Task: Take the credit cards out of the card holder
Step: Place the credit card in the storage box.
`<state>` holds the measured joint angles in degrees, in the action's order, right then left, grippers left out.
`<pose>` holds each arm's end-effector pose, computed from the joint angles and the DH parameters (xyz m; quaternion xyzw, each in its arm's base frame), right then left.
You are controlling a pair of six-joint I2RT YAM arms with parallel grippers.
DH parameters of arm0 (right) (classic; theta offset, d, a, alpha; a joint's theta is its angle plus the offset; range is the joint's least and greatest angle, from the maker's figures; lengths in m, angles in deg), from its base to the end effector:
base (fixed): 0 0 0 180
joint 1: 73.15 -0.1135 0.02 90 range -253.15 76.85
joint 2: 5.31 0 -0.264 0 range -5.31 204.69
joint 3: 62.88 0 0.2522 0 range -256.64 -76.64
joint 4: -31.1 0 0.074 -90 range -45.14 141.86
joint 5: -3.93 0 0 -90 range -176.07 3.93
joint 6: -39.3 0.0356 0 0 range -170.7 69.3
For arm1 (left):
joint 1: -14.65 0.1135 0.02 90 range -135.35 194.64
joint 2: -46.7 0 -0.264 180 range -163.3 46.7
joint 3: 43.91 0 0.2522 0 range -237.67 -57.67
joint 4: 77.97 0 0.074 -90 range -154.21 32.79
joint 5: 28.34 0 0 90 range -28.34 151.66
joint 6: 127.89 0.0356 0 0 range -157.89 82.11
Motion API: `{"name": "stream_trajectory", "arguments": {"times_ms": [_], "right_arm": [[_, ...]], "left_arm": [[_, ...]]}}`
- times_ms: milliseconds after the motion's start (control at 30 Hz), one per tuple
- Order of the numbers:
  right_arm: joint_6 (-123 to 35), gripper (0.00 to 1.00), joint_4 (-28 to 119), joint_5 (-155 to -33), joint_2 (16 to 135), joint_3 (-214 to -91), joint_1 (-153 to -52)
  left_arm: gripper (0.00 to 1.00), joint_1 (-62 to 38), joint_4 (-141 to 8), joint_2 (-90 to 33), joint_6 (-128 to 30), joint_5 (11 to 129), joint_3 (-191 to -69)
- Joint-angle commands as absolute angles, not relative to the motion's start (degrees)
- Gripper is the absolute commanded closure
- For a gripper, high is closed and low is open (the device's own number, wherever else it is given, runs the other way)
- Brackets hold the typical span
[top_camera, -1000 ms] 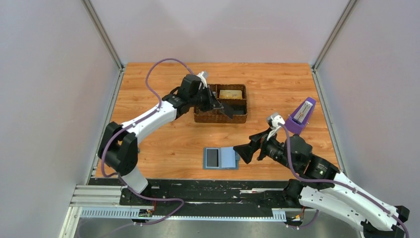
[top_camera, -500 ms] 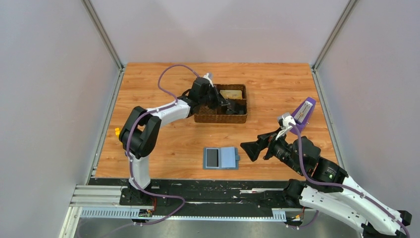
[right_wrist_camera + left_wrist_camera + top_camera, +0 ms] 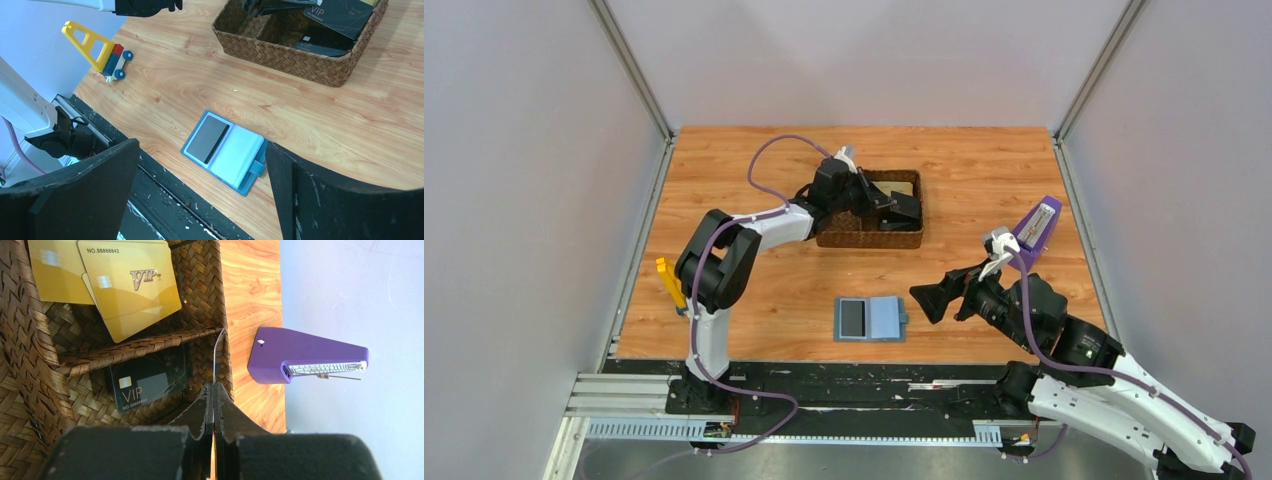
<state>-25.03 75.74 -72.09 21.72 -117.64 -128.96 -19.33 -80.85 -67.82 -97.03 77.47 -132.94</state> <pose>0.0700 0.0877 0.3193 -0.1374 0.7888 0.3116 0.5116 0.3737 -0.2635 0.2035 -0.1050 0.8209 -0.4777 0.2947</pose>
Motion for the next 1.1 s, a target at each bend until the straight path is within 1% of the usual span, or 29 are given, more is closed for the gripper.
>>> {"name": "stream_trajectory", "arguments": {"times_ms": [0,400,900,933,1067], "right_arm": [[-24.0,0.0,75.9,-71.0,21.8,-119.9,-129.1],[-24.0,0.0,76.3,-70.1,21.1,-119.8,-129.1],[-24.0,0.0,76.8,-69.6,21.3,-119.6,-129.1],[-23.9,0.0,76.9,-69.6,21.3,-119.5,-129.1],[-24.0,0.0,76.9,-69.3,21.4,-119.7,-129.1]], "left_arm": [[1.0,-19.2,-87.0,-68.0,-99.2,77.3,-131.7],[1.0,-19.5,-92.1,-68.2,-101.9,77.2,-126.1],[1.0,-19.7,-95.1,-70.6,-101.9,76.4,-125.0],[0.99,-19.7,-95.0,-70.8,-101.8,76.4,-125.1],[0.9,-19.8,-94.4,-71.7,-102.1,76.9,-125.9]]}}
